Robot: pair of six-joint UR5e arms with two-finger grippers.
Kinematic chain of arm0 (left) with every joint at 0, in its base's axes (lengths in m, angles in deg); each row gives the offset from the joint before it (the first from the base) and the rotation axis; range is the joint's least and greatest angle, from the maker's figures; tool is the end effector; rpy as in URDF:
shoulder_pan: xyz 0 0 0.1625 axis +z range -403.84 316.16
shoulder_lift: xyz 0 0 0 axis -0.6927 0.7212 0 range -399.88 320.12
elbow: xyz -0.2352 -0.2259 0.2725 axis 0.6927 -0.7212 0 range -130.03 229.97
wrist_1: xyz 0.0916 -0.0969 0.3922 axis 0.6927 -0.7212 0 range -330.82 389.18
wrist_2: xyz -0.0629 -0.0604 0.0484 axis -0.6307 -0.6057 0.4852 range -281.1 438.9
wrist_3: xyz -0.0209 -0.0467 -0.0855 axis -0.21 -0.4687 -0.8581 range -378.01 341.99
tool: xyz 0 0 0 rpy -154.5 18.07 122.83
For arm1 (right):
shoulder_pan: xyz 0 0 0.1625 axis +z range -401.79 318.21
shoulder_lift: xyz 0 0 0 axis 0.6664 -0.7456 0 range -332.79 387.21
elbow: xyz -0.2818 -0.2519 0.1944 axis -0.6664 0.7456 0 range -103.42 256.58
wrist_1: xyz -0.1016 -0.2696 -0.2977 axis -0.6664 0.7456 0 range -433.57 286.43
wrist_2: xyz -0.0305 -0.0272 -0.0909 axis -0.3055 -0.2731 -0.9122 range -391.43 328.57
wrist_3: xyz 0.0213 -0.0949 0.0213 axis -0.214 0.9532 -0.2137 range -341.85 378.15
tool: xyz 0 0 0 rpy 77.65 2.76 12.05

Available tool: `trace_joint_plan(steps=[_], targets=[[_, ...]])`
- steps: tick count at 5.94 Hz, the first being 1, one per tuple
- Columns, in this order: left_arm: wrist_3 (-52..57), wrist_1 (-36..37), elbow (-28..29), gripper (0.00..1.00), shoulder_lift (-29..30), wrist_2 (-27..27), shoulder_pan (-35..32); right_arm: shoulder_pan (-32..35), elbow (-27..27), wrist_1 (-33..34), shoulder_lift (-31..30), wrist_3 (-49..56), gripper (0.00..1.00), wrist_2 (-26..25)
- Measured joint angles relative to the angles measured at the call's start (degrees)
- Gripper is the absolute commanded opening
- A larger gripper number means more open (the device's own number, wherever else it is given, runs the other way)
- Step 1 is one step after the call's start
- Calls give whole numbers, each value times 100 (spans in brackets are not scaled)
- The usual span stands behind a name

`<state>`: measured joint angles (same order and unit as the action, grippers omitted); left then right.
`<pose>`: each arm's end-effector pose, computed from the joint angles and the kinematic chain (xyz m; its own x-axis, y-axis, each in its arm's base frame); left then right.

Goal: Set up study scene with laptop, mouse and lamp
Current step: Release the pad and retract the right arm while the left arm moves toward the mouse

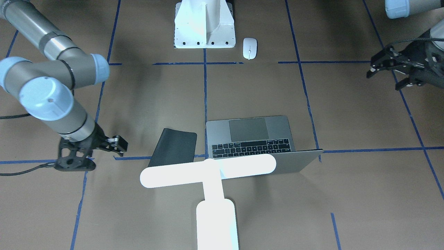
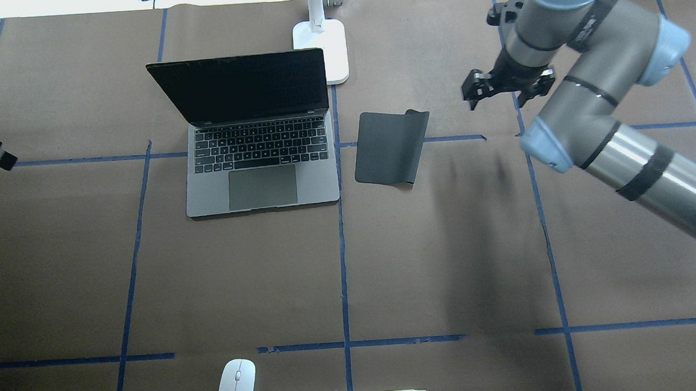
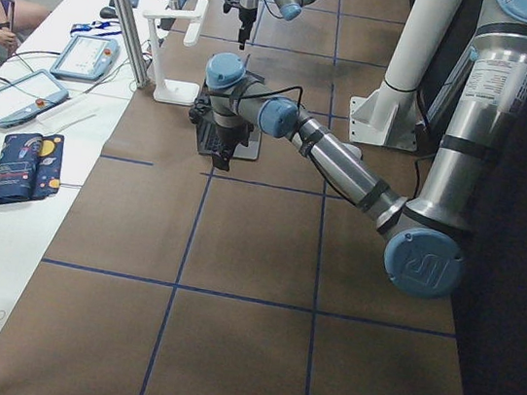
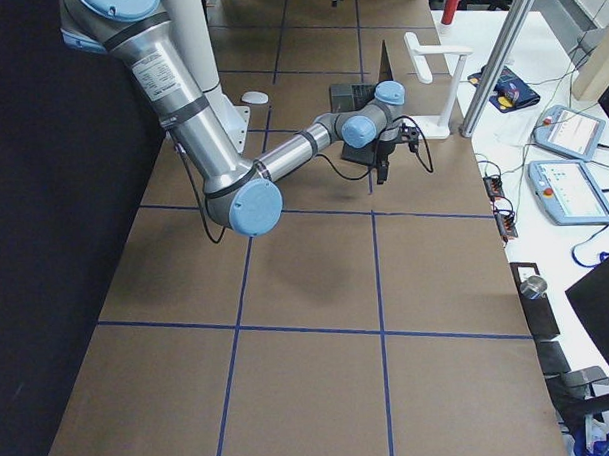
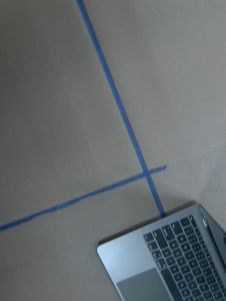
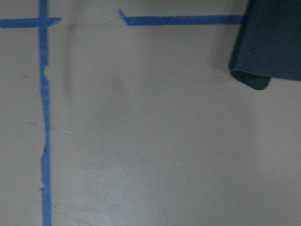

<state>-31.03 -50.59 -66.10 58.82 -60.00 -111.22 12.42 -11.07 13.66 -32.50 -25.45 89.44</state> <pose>0.1403 -0.4880 0.3771 0.5527 0.3387 -0.7614 -0.2315 0.9401 0.2502 -0.3370 -0.6079 0.3683 0.7399 -0.0366 0.6717 -0.0104 0.9978 0.0658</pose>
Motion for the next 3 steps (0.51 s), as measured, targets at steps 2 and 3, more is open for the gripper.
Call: trace_joint_plan(steps=[2,3], targets=[[-1328,-7,-587,100,-14,755,934,785,-876,674,-994,2032,100,6],[-2088,-64,-861,100,-17,1143,1510,1255,-1311,728,-1731,3010,100,102]])
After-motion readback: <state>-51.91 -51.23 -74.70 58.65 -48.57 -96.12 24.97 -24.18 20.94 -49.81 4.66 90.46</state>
